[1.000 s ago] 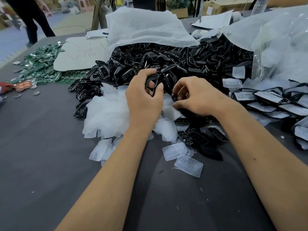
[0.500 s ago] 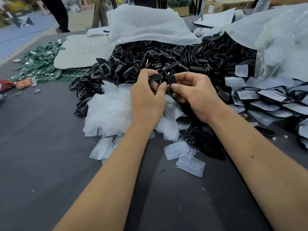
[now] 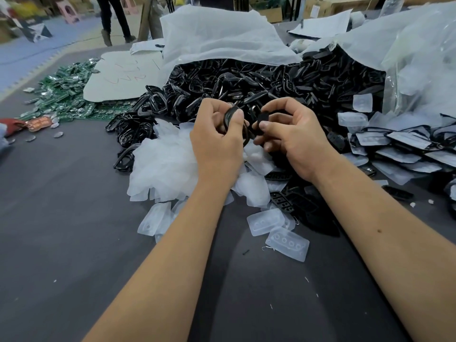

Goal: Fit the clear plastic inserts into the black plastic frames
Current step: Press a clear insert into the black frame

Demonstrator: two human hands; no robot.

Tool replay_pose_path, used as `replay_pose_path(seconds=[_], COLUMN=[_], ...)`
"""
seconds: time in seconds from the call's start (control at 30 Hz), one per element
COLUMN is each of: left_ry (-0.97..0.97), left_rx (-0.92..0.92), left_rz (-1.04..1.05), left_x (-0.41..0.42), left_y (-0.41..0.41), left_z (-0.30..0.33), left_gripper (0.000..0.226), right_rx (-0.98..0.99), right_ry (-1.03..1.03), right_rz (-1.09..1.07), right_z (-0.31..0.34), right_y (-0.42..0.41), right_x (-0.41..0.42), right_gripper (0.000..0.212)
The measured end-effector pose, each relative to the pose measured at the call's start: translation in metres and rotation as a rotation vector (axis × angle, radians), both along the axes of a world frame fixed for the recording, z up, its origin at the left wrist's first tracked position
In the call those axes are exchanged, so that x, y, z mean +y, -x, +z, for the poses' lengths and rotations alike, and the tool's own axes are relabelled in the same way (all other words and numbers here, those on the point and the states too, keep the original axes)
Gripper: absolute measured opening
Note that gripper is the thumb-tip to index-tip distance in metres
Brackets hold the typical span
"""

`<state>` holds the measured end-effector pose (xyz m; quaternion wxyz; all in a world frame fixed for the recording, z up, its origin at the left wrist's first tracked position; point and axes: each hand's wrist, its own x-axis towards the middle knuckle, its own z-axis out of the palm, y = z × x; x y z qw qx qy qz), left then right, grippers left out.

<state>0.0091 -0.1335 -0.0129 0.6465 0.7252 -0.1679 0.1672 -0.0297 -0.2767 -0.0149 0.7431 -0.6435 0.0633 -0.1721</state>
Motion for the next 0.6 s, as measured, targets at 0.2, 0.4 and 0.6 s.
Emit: replay_pose_path(seconds=[0.2, 0.4, 0.6], left_ry=[0.438, 0.422, 0.429], left_rx=[0.398, 0.46, 0.43], left_rz=[-0.311, -0.336, -0.277], left_x=[0.0052, -0.0011, -0.0037], left_y=[-0.0059, -0.0071, -0.0102], left_z=[0.0039, -0.0009, -0.0054], left_gripper=[0.016, 0.016, 0.013], right_rx=[-0.003, 0.003, -0.011], right_ry=[-0.096, -0.203, -0.216], right_rz=[-0.093, -0.05, 0.02], right_z=[0.0007, 0.0037, 0.0031], right_y=[0.0014, 0.0028, 0.0025], right_x=[0.0, -0.0013, -0.0017], right_gripper=[0.012, 0.017, 0.01])
